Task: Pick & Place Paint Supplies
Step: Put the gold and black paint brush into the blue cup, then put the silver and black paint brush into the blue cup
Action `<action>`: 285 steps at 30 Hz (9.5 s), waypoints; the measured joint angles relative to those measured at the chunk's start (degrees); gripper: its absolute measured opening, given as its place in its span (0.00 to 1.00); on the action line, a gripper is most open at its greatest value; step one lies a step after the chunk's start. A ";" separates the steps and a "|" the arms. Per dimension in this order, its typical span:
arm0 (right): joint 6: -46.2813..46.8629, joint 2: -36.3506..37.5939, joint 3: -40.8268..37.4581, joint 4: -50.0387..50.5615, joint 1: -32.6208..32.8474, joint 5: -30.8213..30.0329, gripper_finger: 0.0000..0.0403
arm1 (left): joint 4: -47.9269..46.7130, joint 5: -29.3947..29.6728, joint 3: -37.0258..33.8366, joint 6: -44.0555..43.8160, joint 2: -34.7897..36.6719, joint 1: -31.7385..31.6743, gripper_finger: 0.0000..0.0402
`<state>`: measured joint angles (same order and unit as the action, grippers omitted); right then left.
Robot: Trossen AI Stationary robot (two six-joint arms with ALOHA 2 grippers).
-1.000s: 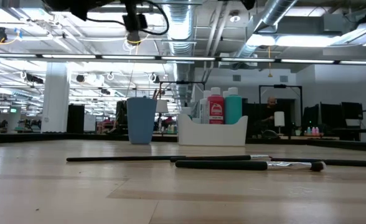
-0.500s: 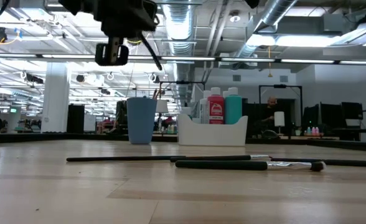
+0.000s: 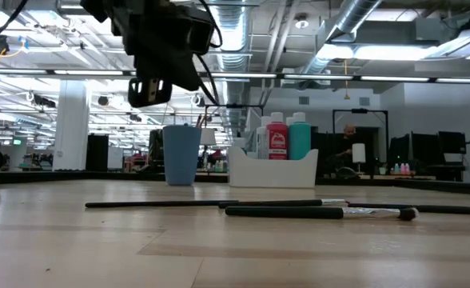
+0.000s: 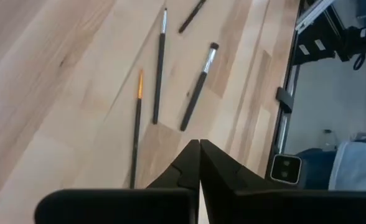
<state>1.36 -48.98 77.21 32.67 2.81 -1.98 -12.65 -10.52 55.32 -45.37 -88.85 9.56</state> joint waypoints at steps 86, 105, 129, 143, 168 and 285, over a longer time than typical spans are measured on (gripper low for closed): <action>10.74 38.11 -35.32 -14.35 1.48 -1.09 0.27 | 5.35 20.58 11.65 22.27 -27.27 6.71 0.23; 10.74 38.12 -35.32 -14.47 1.48 -1.09 0.27 | 0.31 20.10 11.07 18.42 -24.33 5.83 0.00; 9.18 38.11 -35.32 -15.28 1.00 -1.26 0.27 | 38.90 45.36 -12.86 32.21 20.18 -15.70 0.00; 9.18 38.12 -35.32 -15.18 -2.23 -1.31 0.27 | 63.89 36.01 -24.66 39.54 18.43 -30.86 0.00; 8.81 38.11 -35.32 -14.86 -4.15 -1.31 0.27 | 82.47 28.56 -24.68 42.08 -3.31 -36.17 0.00; 16.22 38.13 -35.34 -5.22 -4.07 -2.36 0.27 | 8.84 22.65 22.04 27.73 -27.34 4.41 0.26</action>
<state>17.58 -10.85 41.87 27.44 -1.26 -4.34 -3.81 12.13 77.35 -17.65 -116.18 13.98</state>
